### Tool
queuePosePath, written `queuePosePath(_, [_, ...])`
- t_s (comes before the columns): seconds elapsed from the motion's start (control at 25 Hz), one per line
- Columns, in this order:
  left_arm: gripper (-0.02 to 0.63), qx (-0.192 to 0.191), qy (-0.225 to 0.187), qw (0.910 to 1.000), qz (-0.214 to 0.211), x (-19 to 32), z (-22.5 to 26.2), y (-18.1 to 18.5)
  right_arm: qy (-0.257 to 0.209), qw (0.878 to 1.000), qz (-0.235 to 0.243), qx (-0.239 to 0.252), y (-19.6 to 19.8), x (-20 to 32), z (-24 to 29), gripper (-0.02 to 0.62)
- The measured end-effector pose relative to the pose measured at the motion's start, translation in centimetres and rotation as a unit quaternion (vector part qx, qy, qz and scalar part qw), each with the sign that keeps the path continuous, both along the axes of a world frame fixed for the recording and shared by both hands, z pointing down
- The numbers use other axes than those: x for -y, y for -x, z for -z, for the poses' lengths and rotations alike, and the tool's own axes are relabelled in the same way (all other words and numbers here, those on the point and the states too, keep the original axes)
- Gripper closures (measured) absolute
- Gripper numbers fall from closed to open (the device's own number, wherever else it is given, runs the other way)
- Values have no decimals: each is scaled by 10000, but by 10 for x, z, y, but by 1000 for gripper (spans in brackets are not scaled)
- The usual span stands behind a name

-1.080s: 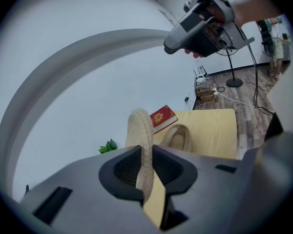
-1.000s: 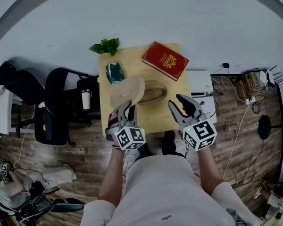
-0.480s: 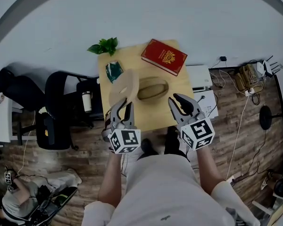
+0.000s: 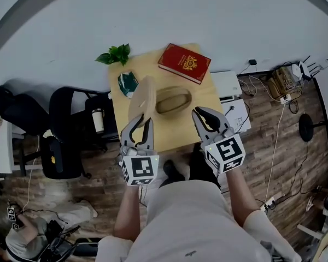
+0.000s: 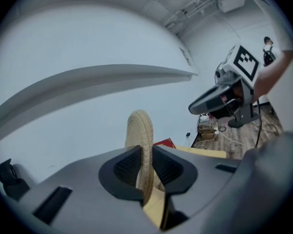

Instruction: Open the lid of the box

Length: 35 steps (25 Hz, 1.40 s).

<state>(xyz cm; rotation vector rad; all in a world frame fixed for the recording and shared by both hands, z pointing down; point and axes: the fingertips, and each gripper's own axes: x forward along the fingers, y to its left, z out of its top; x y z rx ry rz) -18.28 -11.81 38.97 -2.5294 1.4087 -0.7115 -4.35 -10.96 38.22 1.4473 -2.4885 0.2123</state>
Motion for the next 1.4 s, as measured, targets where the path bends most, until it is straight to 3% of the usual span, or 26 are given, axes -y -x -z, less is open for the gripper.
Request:
queuePosePath(0.24, [538, -670, 54, 9977, 3, -5, 21, -2, -69, 9999, 11, -77, 0, -6, 5, 583])
queuePosePath(0.68, [538, -1399, -37, 9902, 53, -11, 52, 5, -110, 9999, 35, -73, -2, -7, 11, 595])
queuePosePath(1.0, [538, -2173, 151, 9760, 62, -16, 56, 9, -137, 9999, -11, 37, -4, -7, 17, 598])
queuePosePath(1.4, [538, -2528, 263, 9663, 411, -9, 52, 24, -142, 9996, -69, 217, -6, 1, 22, 598])
